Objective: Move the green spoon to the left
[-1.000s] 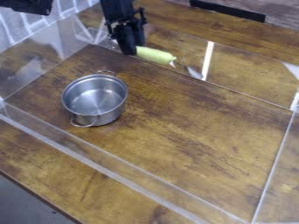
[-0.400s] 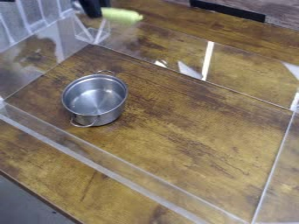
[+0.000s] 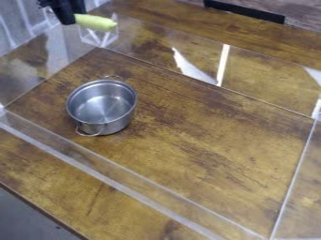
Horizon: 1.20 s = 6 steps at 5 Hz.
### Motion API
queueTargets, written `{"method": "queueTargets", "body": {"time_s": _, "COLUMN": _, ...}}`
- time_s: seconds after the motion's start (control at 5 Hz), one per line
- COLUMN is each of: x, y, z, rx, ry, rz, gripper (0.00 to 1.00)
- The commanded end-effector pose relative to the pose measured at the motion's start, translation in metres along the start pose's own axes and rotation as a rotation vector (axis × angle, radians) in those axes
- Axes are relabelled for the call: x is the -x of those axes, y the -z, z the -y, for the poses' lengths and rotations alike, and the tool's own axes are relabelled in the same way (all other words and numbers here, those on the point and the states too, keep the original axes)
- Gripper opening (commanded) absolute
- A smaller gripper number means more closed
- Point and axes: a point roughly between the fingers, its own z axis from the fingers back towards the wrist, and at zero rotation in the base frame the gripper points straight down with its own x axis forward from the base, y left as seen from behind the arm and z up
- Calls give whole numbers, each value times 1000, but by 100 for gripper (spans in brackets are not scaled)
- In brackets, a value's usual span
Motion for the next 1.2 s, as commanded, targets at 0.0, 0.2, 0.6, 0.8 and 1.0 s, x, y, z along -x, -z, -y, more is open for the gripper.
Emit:
{"method": "queueTargets", "body": {"time_s": 0.0, "x": 5, "y": -67, "z": -12, "rx": 123, "ry": 10, "rz": 94, "gripper": 0}}
{"method": "queueTargets", "body": {"time_s": 0.2, "x": 9, "y": -70, "z": -21, "rx": 122, "ry": 7, "rz": 105, "gripper": 0}}
{"method": "queueTargets", "body": {"time_s": 0.6, "x": 4, "y": -58, "z": -36, "rx": 121, "ry": 8, "rz": 123, "gripper": 0}}
{"method": "queueTargets", "body": {"time_s": 0.8, "x": 1, "y": -50, "z": -43, "rx": 118, "ry": 3, "rz": 133, "gripper": 0}}
{"method": "queueTargets", "body": {"time_s": 1.0, "x": 4, "y": -53, "z": -53, "rx": 124, "ry": -20, "rz": 142, "gripper": 0}}
